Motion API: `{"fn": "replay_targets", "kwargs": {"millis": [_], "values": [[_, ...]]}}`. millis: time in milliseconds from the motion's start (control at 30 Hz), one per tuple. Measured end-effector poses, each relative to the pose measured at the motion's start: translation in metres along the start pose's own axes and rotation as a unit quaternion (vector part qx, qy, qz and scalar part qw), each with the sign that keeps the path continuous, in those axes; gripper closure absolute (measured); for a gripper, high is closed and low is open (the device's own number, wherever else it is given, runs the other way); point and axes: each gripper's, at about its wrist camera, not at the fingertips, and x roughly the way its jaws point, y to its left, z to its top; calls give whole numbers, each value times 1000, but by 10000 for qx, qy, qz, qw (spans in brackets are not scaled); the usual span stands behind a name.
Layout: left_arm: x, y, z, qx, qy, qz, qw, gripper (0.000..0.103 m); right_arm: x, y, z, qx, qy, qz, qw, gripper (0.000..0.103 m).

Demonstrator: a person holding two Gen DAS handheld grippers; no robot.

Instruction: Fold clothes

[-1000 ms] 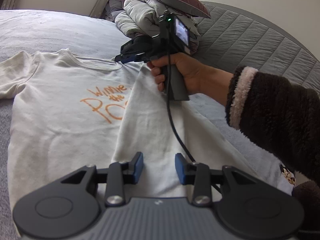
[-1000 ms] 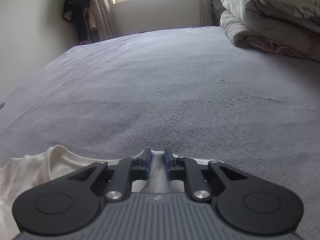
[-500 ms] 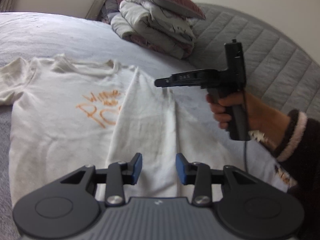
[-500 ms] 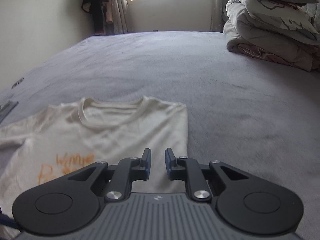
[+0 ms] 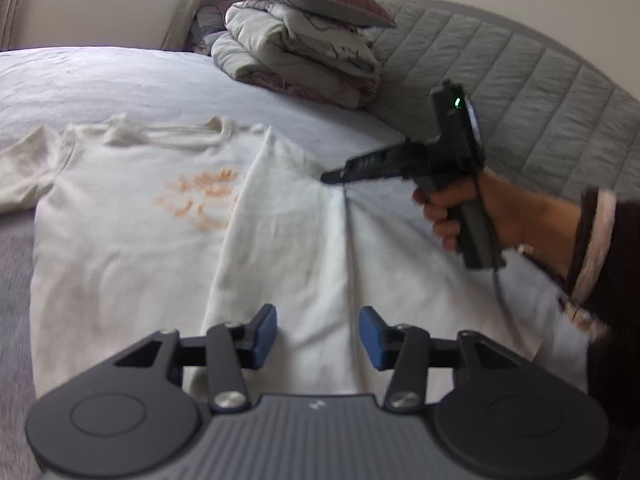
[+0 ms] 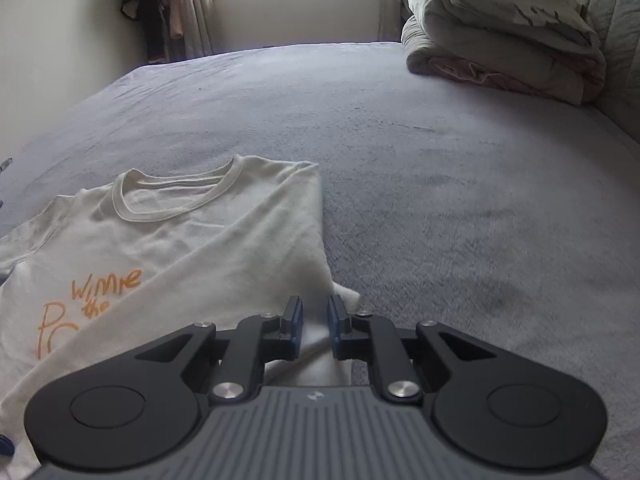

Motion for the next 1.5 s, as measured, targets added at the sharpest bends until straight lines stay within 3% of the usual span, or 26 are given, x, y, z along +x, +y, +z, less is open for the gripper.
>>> {"fn": "replay_targets", "kwargs": {"millis": [133,200,267,400,700,833,1033,1233,1400,1500], "values": [[-13,0,-1,-32,19,10,10000,56,-15,12,-2,-94,8,-173,9998,85],[-21,2,0,-96,-13,10,10000,54,-27,14,-4,-58,-64,-150,9998,74],[-31,8,1,-227,-142,61,9996,49,-41,14,-9,27,-170,-104,9998,71],[-47,21,3,-487,-424,546,9964,40,-68,12,-20,320,-292,6,9991,64],[-71,50,7,-1280,-748,1719,9739,35,-113,32,-44,540,-399,403,9969,50],[-79,52,7,-1347,-792,2028,9667,33,-118,40,-58,535,-453,550,9960,48],[-84,57,4,-1472,-734,2326,9586,21,-116,48,-76,660,-382,822,9937,46],[-92,69,3,-1786,-776,2837,9389,13,-116,68,-86,449,-259,1178,9917,41],[-97,85,2,-1973,-846,3459,9134,9,-117,75,-87,313,-265,1319,9904,29],[-101,97,1,-2189,-869,3751,8966,8,-113,74,-88,294,-203,1268,9913,28]]}}
